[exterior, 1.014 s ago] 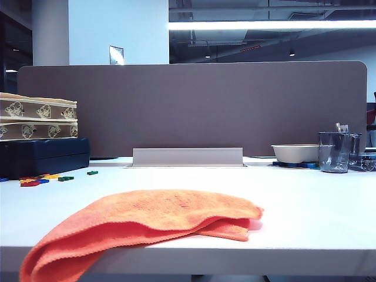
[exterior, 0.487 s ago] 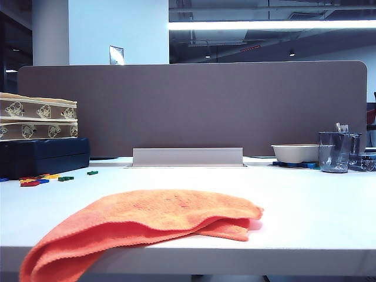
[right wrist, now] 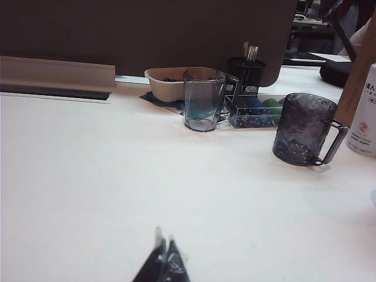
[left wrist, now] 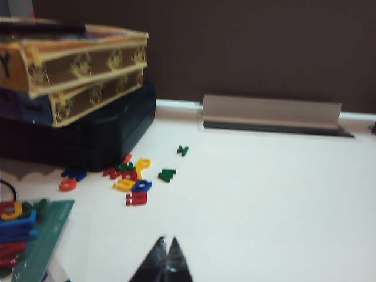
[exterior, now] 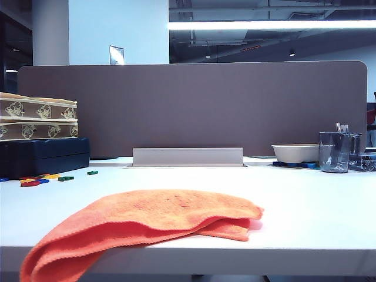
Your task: Use an orange cloth to wipe the letter magnets on the table away for a distance.
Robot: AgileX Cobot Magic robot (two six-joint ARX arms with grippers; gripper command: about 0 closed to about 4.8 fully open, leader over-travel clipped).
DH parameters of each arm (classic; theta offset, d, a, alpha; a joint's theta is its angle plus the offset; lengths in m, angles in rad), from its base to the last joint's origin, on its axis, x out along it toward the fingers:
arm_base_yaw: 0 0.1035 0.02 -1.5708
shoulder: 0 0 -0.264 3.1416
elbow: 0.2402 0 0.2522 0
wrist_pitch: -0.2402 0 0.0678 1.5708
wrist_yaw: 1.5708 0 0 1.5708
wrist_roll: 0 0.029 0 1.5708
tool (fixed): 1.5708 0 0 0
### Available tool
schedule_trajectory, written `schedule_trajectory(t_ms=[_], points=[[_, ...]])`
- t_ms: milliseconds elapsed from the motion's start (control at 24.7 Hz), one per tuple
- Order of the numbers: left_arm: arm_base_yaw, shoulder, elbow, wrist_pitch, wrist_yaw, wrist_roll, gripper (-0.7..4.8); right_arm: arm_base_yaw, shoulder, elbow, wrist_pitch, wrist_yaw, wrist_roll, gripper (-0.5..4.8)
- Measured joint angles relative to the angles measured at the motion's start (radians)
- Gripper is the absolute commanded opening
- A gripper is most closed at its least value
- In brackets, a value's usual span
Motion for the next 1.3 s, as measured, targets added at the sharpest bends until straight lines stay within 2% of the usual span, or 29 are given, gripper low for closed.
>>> schedule_trajectory(t_ms=[162, 406, 1014, 1298], points=[[0.000, -0.095, 0.002, -0.071, 0.000, 0.000, -0.05, 0.000, 0.000, 0.000, 0.000, 0.000, 0.000, -0.05], [0.005, -0.094, 0.002, -0.142, 0.000, 0.000, -0.05, 0.000, 0.000, 0.000, 0.000, 0.000, 0.000, -0.05], [0.108, -0.094, 0.002, -0.146, 0.000, 0.000, -0.05, 0.000, 0.000, 0.000, 0.000, 0.000, 0.000, -0.05], [0.187, -0.094, 0.002, -0.146, 0.000, 0.000, -0.05, 0.000, 0.000, 0.000, 0.000, 0.000, 0.000, -0.05]])
